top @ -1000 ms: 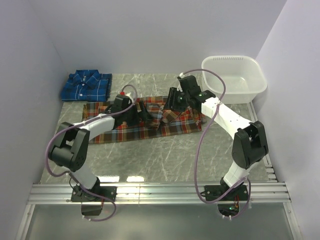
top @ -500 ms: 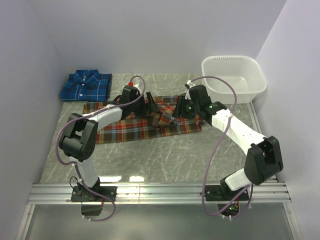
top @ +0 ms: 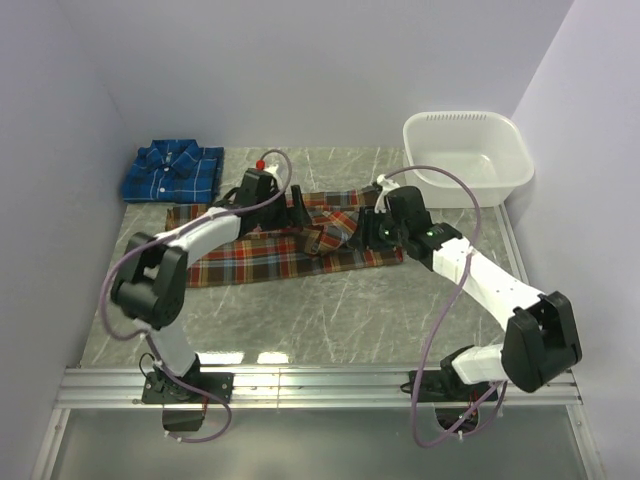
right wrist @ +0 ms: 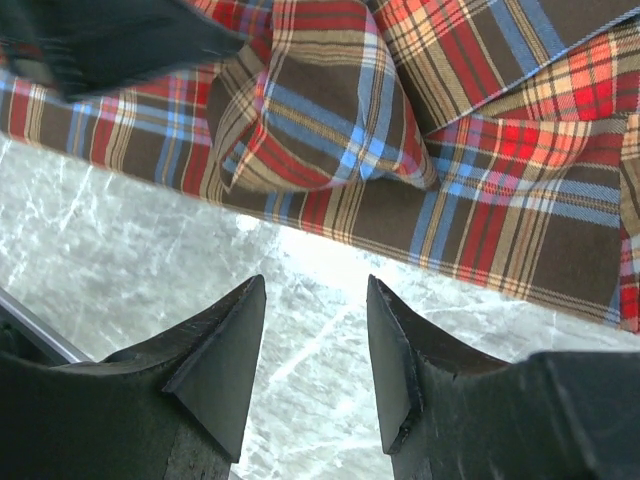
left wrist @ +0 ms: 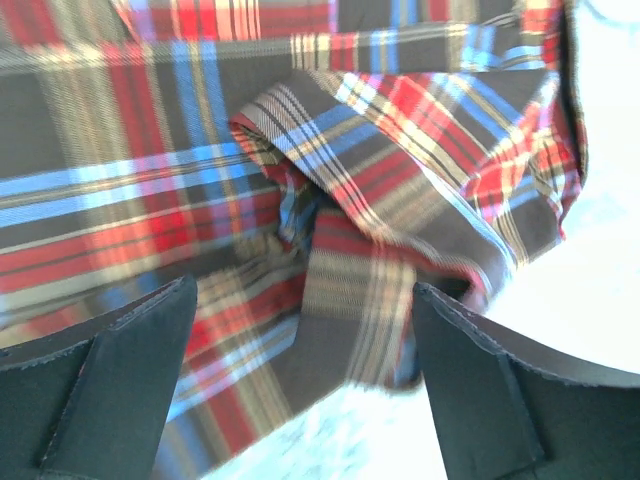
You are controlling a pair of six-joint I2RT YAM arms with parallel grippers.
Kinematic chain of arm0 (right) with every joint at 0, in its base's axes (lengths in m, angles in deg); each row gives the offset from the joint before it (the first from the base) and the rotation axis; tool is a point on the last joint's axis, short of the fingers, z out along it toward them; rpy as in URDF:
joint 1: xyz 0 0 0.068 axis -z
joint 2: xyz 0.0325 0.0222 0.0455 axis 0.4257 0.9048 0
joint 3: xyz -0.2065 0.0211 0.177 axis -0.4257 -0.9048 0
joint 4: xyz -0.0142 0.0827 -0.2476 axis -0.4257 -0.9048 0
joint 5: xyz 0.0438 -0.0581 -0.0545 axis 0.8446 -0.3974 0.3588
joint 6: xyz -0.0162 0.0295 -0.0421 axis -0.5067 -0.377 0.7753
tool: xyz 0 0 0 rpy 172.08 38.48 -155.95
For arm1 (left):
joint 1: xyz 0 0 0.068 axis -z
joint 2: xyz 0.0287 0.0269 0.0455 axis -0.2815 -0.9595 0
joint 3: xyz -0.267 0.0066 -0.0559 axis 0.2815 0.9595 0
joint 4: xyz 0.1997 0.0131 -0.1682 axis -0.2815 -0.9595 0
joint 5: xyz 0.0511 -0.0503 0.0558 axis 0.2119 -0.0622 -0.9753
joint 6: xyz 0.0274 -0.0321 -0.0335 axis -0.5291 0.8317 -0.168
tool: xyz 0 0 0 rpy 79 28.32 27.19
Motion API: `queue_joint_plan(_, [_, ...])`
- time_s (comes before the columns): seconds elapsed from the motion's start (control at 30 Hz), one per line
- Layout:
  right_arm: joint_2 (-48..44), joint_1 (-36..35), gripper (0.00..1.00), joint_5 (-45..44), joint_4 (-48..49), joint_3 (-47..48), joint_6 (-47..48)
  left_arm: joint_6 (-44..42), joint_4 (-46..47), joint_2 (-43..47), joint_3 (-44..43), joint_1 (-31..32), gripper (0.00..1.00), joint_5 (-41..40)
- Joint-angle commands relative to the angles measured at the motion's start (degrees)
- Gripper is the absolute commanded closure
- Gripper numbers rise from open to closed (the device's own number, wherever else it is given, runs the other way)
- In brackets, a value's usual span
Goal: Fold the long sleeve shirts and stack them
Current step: Fold the shirt
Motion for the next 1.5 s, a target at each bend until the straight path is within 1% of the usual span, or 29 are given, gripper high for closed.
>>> queue_joint_plan(0.0, [-5.72,0.00,0.46,0.15,3.72,-2.04,2.87,-9.45,-1.03,11.27,2.39,1.25,0.05,-4.85])
queue_joint_plan(0.03, [-6.69,0.00,0.45,-0.63,4.07,-3.44,3.14,-14.17,-1.57,12.51,3.00,2.30,0.05,-6.00])
queue_joint_plan(0.07, [-8.53,-0.09,0.44,-1.16,4.16,-3.97,3.31,-16.74,-2.27,13.40,4.05,3.53,0.04,-7.92])
queue_joint_plan(0.1, [-9.41,0.00,0.37,-1.78,4.16,-4.59,3.14,-19.03,-2.88,14.62,4.59,6.59,0.04,-11.77])
queue_joint_plan(0.13, [-10.47,0.09,0.37,-1.87,4.08,-5.38,3.23,-21.23,-4.02,14.98,5.03,8.19,0.04,-12.33])
queue_joint_plan(0.17, [-12.04,0.00,0.34,-1.96,3.99,-5.73,3.58,-24.56,-4.55,15.16,5.73,9.68,0.04,-14.77])
queue_joint_plan(0.2, [-12.93,0.00,0.30,-2.22,3.81,-6.08,3.58,-25.81,-4.73,15.34,6.08,12.40,0.03,-16.10])
queue_joint_plan(0.23, [-14.16,0.00,0.30,-2.22,3.55,-6.35,3.58,-27.73,-4.47,15.34,6.43,13.64,0.03,-19.25])
queue_joint_plan(0.33, [-15.83,0.09,0.28,-3.19,1.89,-5.91,4.02,-29.77,-3.07,15.25,7.67,17.77,0.03,-24.97])
queue_joint_plan(0.4, [-17.33,0.09,0.27,-4.42,1.62,-6.00,4.37,-30.04,-1.31,15.07,8.37,20.23,0.02,-27.18])
queue_joint_plan(0.43, [-18.38,0.00,0.27,-4.94,1.44,-6.09,4.63,-32.74,-0.79,14.90,8.63,20.94,0.02,-28.41])
queue_joint_plan(0.5, [-19.44,0.09,0.27,-6.00,1.61,-6.35,5.07,-33.99,0.80,14.20,9.51,22.35,0.02,-28.86])
queue_joint_plan(0.63, [-21.20,0.09,0.27,-6.71,1.79,-7.14,5.51,-37.24,3.17,12.35,11.18,23.23,0.02,-29.65])
queue_joint_plan(0.9, [-20.68,0.09,0.28,-7.32,1.44,-7.67,5.25,-39.71,3.61,5.59,8.90,23.94,0.06,-32.73])
queue_joint_plan(0.93, [-20.50,0.09,0.28,-7.50,1.44,-7.67,5.25,-39.97,4.22,5.15,8.90,23.94,0.12,-32.73])
queue_joint_plan(1.0, [-20.41,0.09,0.28,-7.67,1.35,-7.58,5.25,-40.23,4.49,4.00,8.64,23.94,0.17,-32.81])
queue_joint_plan(1.03, [-20.15,0.09,0.28,-7.76,1.18,-7.67,5.25,-40.06,4.49,3.65,8.20,23.85,0.22,-32.99])
queue_joint_plan(1.1, [-19.89,0.09,0.28,-7.85,1.09,-7.50,5.42,-40.06,4.93,2.95,7.93,23.94,0.29,-33.25])
queue_joint_plan(1.13, [-19.88,0.09,0.28,-7.85,1.00,-7.41,5.42,-39.88,5.89,2.94,7.85,23.85,0.34,-33.60])
queue_joint_plan(1.3, [-19.27,0.09,0.29,-7.50,0.74,-7.32,5.42,-40.23,7.22,2.42,7.14,23.85,0.36,-34.49])
queue_joint_plan(1.33, [-19.18,0.09,0.29,-7.50,0.65,-7.32,5.34,-40.23,7.22,2.24,6.79,23.85,0.39,-34.05])
queue_joint_plan(1.4, [-19.01,0.09,0.29,-7.50,0.56,-7.32,5.25,-39.97,7.39,2.15,6.53,23.85,0.41,-33.52])
queue_joint_plan(1.47, [-18.92,0.09,0.30,-7.50,0.47,-7.41,5.25,-39.80,7.48,2.07,6.35,23.94,0.44,-32.73])
